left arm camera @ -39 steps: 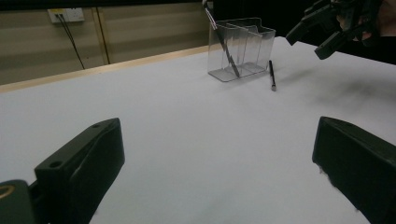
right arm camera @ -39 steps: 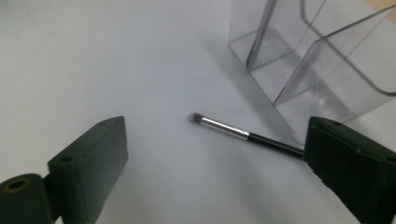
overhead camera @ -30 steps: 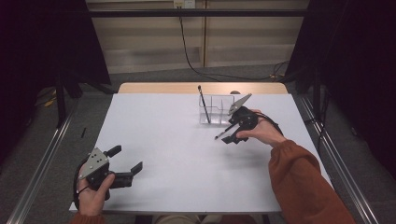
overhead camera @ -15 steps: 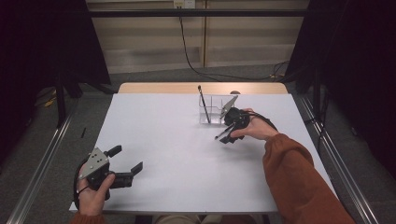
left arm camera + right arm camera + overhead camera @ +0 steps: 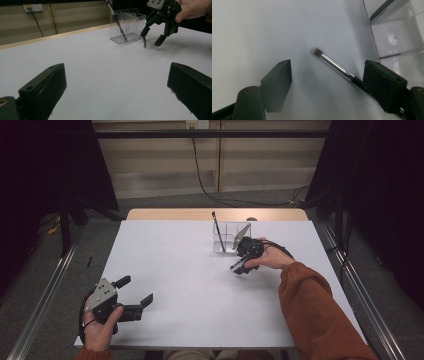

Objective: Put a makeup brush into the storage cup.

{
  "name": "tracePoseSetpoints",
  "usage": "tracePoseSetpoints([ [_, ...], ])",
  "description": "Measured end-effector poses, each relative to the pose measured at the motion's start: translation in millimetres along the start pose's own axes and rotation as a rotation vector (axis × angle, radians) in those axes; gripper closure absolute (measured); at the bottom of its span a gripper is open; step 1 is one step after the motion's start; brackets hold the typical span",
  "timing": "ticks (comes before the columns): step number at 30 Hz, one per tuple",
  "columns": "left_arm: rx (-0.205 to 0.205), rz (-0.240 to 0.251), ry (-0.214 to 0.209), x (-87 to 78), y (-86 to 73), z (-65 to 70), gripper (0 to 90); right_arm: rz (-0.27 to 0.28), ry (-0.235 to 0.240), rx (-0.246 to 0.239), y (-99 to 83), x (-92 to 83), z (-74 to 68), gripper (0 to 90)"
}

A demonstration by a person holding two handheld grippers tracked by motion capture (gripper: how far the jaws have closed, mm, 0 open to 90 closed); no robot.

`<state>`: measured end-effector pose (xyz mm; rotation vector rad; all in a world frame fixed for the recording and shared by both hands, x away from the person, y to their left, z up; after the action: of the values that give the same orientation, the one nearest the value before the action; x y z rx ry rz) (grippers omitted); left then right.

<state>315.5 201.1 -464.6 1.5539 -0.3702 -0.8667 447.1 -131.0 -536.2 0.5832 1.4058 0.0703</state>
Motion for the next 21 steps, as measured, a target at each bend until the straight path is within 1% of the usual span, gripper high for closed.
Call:
tracePoseSetpoints([
  [6,-0.001,0.001,-0.001,0.1,0.1,0.1,2.3,-0.008,0.014,-0.006,-1.5,5.4,0.7,24.6],
  [9,-0.002,0.002,-0.001,0.1,0.0,0.0,2.3,-0.021,0.016,0.001,-3.5,6.0,1.5,26.4],
  [13,0.0,0.001,-0.002,0.2,0.0,0.0,2.3,-0.039,0.018,-0.004,-6.3,4.8,3.3,26.8],
  [15,-0.001,0.001,-0.002,0.2,0.0,0.1,2.3,-0.046,0.017,-0.008,-6.6,3.1,4.6,28.9],
  [17,0.0,0.0,-0.002,0.0,0.0,0.1,2.3,-0.065,0.013,-0.011,-7.6,1.7,6.1,30.4],
  [20,-0.001,0.001,-0.002,-0.1,0.1,0.2,2.3,-0.094,0.01,-0.029,-10.6,2.2,8.0,33.8],
  [21,-0.003,0.003,-0.003,0.0,0.2,0.4,2.3,-0.101,0.015,-0.02,-11.8,2.6,7.3,34.8],
])
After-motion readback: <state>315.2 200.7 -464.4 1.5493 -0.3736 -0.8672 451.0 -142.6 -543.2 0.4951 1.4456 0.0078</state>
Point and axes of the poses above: each handheld gripper's, and its own axes: x roughly forward along the jaws, y roughly out of its top, z roughly to its right, the point moved 9 cm from there along x, roughly forward along the jaws, and after that the axes turned 2 degrees about -y, right-handed, at the moved point
